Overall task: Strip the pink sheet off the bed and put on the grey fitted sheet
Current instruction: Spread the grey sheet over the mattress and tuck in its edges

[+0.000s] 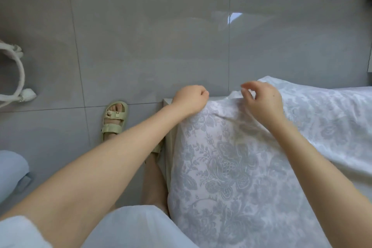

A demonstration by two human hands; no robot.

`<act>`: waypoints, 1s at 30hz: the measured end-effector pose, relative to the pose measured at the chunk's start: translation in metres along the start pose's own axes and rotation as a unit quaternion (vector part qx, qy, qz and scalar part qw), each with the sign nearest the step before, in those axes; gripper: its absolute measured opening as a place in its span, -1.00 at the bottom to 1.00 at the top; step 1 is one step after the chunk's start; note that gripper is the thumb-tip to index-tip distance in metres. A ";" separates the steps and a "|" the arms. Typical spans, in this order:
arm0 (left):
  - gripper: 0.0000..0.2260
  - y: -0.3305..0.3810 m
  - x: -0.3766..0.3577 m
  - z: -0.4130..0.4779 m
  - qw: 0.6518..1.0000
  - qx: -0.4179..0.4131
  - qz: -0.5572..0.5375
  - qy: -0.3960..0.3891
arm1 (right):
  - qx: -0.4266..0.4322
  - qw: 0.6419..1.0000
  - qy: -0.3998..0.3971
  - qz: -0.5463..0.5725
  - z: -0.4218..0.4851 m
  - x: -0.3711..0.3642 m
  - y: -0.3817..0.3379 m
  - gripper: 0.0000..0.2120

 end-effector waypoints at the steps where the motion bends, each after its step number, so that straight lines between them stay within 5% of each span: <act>1: -0.66 0.000 -0.012 0.010 0.998 0.023 0.032 -0.047 | -0.022 0.998 -0.037 -0.054 0.011 -0.002 0.016 -0.73; 6: -0.41 -0.005 -0.032 0.032 0.992 0.067 0.010 -0.106 | -0.090 0.934 -0.290 -0.189 0.065 -0.044 0.071 -0.59; 8: -0.38 -0.004 -0.037 0.036 0.992 0.064 -0.014 -0.109 | -0.064 0.906 -0.326 -0.262 0.077 -0.053 0.072 -0.66; 13: -0.35 -0.001 -0.047 0.044 0.984 0.077 -0.083 -0.134 | 0.002 0.942 -0.113 -0.316 0.092 -0.023 0.049 -0.79; 16: -0.36 0.006 -0.050 0.046 0.991 0.064 -0.039 -0.115 | 0.005 0.936 -0.146 -0.319 0.086 -0.057 0.048 -0.89; 21: -0.29 -0.009 -0.056 0.048 0.982 0.117 -0.035 -0.142 | 0.015 0.996 -0.078 -0.038 0.071 -0.026 0.030 -0.82; 24: -0.24 -0.012 -0.059 0.050 0.966 0.142 -0.116 -0.183 | 0.011 0.957 -0.270 0.108 0.045 -0.052 0.007 -0.66; 26: -0.26 -0.008 -0.064 0.047 0.957 0.134 -0.169 -0.195 | -0.041 0.914 -0.395 0.086 0.029 -0.074 0.011 -0.49; 30: -0.25 0.001 -0.061 0.031 0.971 0.131 -0.117 -0.162 | -0.130 0.841 -0.524 0.041 0.017 -0.091 0.032 -0.24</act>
Point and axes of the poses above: each hand's wrist, its own z-axis towards the middle knuckle, its own x-axis out of the back of the hand, y = z × x, the point moved 10 cm from there along z, towards the middle knuckle, and after that the axes turned 11 degrees about -y, right-handed, at the moved point
